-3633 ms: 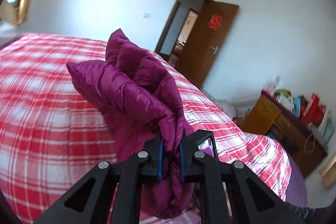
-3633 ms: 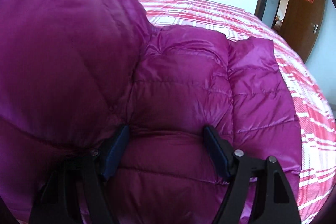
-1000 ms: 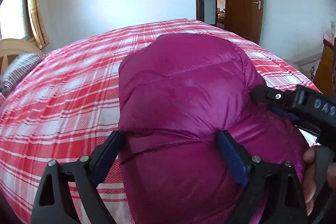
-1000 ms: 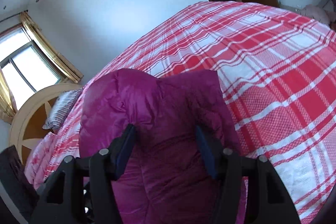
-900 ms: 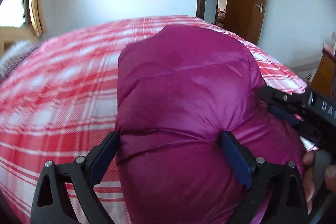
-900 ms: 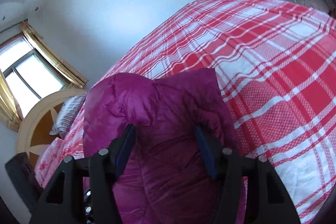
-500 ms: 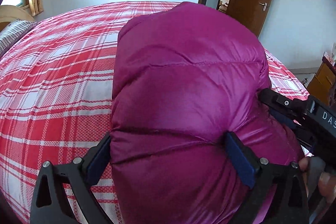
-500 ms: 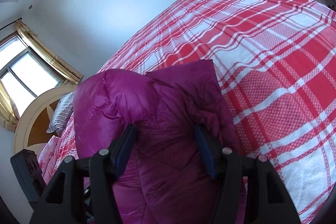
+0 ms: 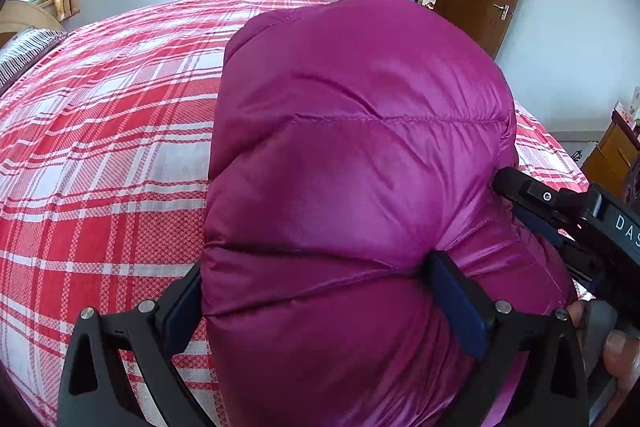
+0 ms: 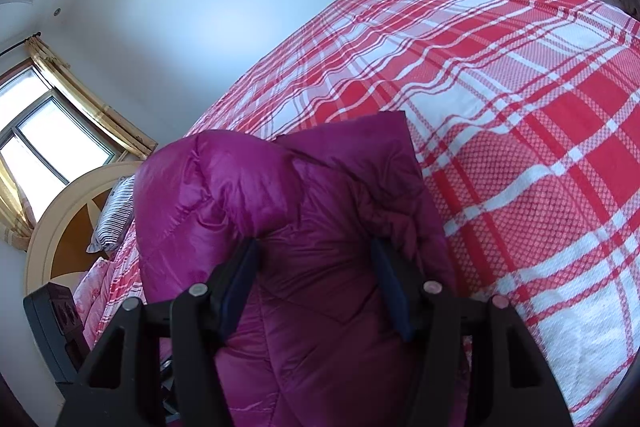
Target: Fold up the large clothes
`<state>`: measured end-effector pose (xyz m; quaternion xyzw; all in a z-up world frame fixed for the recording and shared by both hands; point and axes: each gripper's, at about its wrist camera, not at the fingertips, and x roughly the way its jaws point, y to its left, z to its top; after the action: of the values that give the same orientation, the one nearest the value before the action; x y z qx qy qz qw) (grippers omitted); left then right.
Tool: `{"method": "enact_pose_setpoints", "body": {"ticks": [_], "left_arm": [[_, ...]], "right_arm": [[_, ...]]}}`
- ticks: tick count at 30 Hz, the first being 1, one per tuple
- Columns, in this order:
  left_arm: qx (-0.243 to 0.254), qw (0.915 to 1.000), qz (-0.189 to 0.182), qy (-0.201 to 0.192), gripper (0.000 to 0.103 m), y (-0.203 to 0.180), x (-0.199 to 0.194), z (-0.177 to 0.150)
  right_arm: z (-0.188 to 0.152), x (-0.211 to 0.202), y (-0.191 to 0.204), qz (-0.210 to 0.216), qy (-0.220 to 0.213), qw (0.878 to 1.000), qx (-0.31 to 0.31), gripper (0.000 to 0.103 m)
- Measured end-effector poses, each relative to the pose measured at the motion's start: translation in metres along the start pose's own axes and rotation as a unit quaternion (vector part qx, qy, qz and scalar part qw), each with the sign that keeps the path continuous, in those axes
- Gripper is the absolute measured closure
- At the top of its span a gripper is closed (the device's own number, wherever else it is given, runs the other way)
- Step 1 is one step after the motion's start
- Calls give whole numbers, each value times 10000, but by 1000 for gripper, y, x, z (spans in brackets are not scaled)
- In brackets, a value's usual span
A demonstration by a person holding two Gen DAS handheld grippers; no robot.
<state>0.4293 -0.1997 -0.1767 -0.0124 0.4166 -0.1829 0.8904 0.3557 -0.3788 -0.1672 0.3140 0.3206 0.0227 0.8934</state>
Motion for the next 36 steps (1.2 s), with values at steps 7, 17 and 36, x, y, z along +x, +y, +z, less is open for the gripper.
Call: {"method": "enact_pose_setpoints", "body": {"ticks": [7, 17, 36], "left_arm": [[-26, 10000, -34, 85, 1, 2, 2, 1], [-78, 9998, -87, 170, 1, 4, 4, 2], [-142, 9994, -203, 251, 1, 7, 8, 2]], "right_arm": [[0, 3, 1, -42, 44, 10000, -32, 42], [2, 6, 1, -143, 74, 9998, -101, 42], [3, 13, 9, -470, 203, 9982, -319, 42]]}}
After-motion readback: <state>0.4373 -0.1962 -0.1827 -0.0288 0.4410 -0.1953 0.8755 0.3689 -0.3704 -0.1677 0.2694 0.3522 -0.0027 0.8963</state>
